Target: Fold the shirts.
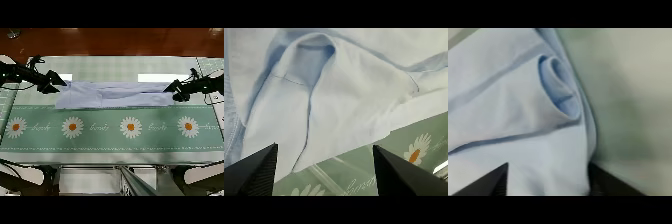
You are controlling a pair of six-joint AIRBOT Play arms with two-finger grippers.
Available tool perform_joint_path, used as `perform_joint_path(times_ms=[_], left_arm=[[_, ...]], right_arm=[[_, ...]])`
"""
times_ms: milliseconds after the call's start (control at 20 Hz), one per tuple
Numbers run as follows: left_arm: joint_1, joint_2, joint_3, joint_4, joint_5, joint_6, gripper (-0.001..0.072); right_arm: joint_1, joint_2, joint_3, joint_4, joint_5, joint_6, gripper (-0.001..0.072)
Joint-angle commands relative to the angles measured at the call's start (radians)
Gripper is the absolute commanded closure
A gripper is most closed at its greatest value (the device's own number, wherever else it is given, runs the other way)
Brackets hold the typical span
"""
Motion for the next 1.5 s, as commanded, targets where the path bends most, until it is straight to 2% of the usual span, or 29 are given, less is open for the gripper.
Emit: perform_joint_path(times_ms=[0,50,100,150,200,300,400,450,550,650,750,850,950,1050,1200,1450], left_arm=[[-0.021,0.004,-0.003,0.004,-0.006,0.008,0.0007],[-0.022,0.004,-0.003,0.004,-0.013,0.000,0.0017],[-0.023,0.005,-0.003,0.004,-0.024,-0.003,0.0213],[-0.023,0.007,-0.003,0.005,-0.039,0.000,0.0638],[-0.023,0.011,-0.003,0.004,-0.047,0.003,0.0677],[-0.030,0.039,-0.003,0.004,-0.041,0.016,0.0677],[-0.051,0.093,-0.004,0.005,-0.020,0.070,0.0677],[-0.065,0.124,-0.004,0.005,-0.020,0.098,0.0677],[-0.114,0.194,-0.016,0.005,0.012,0.097,0.0677],[-0.208,0.284,-0.062,0.005,0.142,0.090,0.0677],[-0.343,0.345,-0.114,0.005,0.285,0.045,0.0678],[-0.508,0.337,-0.126,0.005,0.384,0.011,0.0678],[-0.686,0.290,-0.124,0.026,0.504,-0.008,0.0678],[-0.849,0.214,-0.113,0.108,0.606,-0.101,0.0678],[-1.011,0.061,-0.047,0.109,0.588,-0.191,0.0678],[-1.147,-0.087,0.029,-0.035,0.560,-0.189,0.0677]], right_arm=[[0.058,-0.014,0.003,0.035,0.018,-0.019,0.0677],[0.057,-0.010,0.014,0.042,0.051,-0.037,0.0688],[0.045,0.006,0.031,0.034,0.089,-0.054,0.0688],[0.031,0.041,0.034,0.022,0.108,-0.062,0.0688],[0.013,0.093,0.034,-0.008,0.120,-0.064,0.0689],[-0.007,0.223,0.021,-0.097,0.146,-0.066,0.0688],[-0.008,0.396,-0.043,-0.177,0.164,-0.071,0.0689],[-0.008,0.491,-0.087,-0.201,0.160,-0.072,0.0689],[-0.008,0.685,-0.177,-0.208,0.142,-0.068,0.0689],[0.002,0.854,-0.254,-0.175,0.150,-0.043,0.0689],[0.020,0.999,-0.309,-0.118,0.167,-0.006,0.0688],[0.055,1.102,-0.328,-0.105,0.177,0.049,0.0688],[0.103,1.167,-0.328,-0.103,0.182,0.093,0.0688],[0.150,1.191,-0.328,-0.101,0.185,0.125,0.0688],[0.220,1.191,-0.328,-0.096,0.166,0.150,0.0688],[0.257,1.191,-0.328,-0.095,0.137,0.177,0.0687]])
